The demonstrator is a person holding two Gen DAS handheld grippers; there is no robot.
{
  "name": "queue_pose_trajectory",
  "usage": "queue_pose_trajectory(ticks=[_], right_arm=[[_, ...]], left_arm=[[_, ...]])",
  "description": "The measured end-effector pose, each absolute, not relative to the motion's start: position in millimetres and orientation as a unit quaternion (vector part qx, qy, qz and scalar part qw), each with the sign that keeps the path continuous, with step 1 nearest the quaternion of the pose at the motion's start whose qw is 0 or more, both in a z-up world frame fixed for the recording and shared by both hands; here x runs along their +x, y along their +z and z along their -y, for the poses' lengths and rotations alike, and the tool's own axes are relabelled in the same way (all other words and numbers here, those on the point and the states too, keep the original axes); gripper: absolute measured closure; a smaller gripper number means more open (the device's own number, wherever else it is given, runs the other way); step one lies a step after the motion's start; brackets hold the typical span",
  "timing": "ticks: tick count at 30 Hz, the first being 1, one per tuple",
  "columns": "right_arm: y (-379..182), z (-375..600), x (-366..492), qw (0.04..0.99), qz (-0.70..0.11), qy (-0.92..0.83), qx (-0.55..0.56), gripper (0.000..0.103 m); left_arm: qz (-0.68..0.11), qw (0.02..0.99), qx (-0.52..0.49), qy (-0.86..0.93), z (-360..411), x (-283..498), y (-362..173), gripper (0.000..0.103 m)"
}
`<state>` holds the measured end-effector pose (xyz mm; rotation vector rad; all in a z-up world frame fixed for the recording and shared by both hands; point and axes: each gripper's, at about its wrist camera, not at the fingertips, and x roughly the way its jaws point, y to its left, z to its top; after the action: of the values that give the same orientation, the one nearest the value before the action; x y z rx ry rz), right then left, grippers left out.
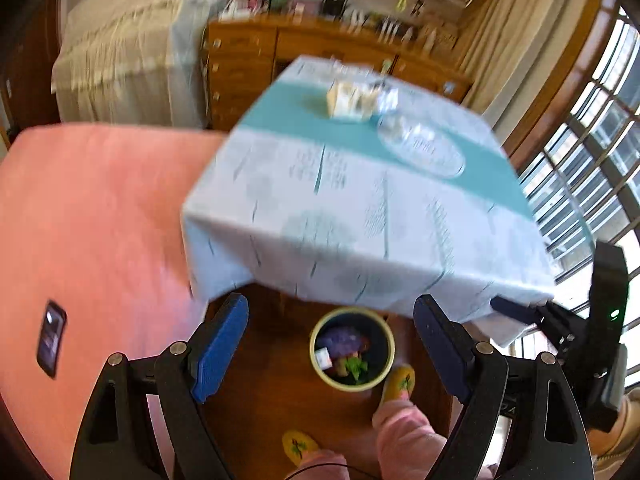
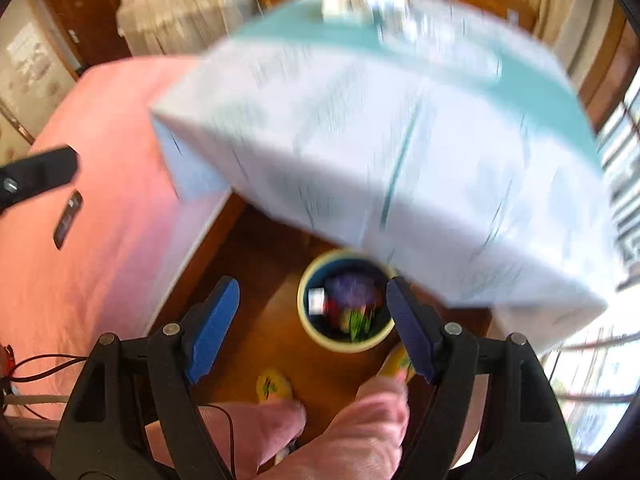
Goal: Collect trash
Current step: 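Raise both open tools and move them back over the table, then grasp the white medicine box with the left tool while the right tool grasps the clear cup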
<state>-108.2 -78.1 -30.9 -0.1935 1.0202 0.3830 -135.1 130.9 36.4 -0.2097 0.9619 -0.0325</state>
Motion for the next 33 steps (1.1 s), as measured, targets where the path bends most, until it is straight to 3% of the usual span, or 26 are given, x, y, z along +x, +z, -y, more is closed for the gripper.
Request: queue_pose_trajectory(ticks=[9,16,18,27,33], right_arm=[[82,72,-89,0.906,-0.375,0.165,-0.111,0.029],[111,97,-29,0.909,-0.367,0.172,-0.097,0.029],[110,107,0,0.903,-0.377,0.185,-0.088,0.029],[65,147,142,0.869,-0.411,0.254,-0.102,0.034],[17,158,251,0.820,-0.459,0.316,-0.131,0.034]], left_arm=[[-0.421,0.904,-0.066,-0.023,-120,-107,112,0.017],[-0.428,0.902,-0.065,-0.010,-105,-48,136,0.018],[-0.434,0.899,-0.060,-0.005,-94,-22,136,0.026],[-0.489,0.870,-0.066,0.023,-41,121,102,0.040],[-0.511,0.854,-0.089,0.037,-20,187,68,0.042]])
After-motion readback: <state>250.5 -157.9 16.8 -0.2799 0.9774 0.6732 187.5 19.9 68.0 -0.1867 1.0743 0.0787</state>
